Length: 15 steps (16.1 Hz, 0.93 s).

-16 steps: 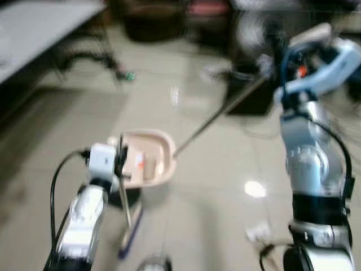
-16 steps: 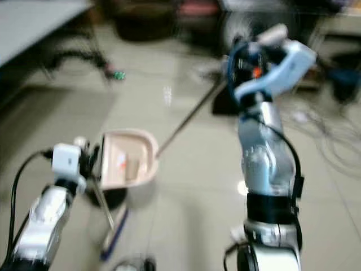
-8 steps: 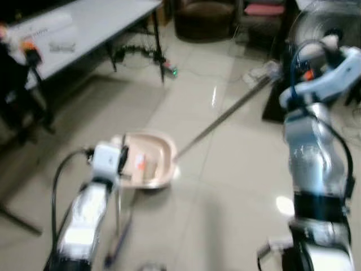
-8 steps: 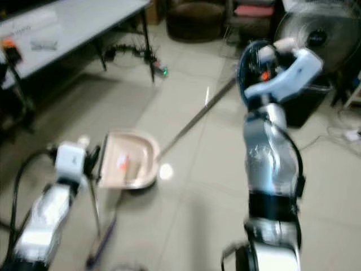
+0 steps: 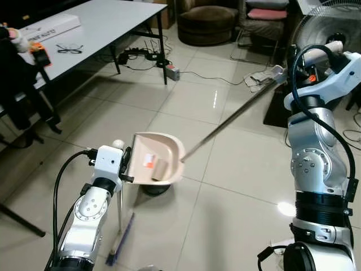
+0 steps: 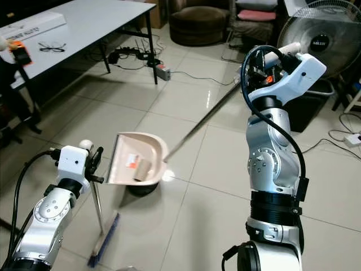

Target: Sweep floor

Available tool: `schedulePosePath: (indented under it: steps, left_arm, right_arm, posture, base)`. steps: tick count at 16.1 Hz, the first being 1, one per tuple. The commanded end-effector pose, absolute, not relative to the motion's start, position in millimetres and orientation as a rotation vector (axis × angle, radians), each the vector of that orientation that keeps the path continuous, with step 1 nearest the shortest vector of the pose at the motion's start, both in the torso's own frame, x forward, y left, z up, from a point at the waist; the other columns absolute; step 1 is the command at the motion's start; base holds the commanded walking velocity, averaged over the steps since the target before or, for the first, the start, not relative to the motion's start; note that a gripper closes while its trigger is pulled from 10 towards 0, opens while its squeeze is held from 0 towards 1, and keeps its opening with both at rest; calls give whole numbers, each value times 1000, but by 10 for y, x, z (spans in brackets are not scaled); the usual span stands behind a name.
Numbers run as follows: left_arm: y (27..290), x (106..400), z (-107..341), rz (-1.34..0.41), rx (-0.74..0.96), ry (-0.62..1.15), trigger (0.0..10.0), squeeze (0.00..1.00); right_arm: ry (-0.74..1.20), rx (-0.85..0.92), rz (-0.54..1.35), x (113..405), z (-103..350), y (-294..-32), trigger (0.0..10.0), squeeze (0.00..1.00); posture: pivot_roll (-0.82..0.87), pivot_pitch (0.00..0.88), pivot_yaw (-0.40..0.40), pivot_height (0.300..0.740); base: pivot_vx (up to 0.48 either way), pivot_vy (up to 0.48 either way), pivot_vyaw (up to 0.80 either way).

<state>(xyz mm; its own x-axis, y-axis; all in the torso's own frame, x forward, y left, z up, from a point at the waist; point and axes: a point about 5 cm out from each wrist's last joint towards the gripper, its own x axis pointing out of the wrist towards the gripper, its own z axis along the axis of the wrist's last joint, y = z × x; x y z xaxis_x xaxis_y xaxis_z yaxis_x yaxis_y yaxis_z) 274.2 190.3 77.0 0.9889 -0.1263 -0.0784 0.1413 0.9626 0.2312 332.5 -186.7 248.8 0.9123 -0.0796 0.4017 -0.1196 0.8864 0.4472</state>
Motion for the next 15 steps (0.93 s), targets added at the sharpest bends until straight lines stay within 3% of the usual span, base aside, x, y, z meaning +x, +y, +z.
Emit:
schedulePosePath:
  steps: [1,7,11,15]
  left_arm:
    - [1874,2786,871,-144,251,27,10000,0]
    - [1862,2803,889,-134,239,16,10000,0]
    - [1857,2813,898,-129,235,12,10000,0]
    - [1853,2819,902,-128,235,11,10000,0]
  right_arm:
    - [-486,481,12,3301,2589,-1914,10000,0]
    - [-462,410,44,3302,2538,-1838,10000,0]
    - [-454,380,46,3313,2520,-1820,10000,0]
    - [-464,399,30,3311,2514,-1855,10000,0]
  posture:
    - [-57,20,58,740]
    - [-50,18,50,740]
    - [-50,15,50,740]
    - [-52,14,51,740]
  base:
    - [352,0,0]
    - [382,0,0]
    - [386,0,800]
    - [384,0,0]
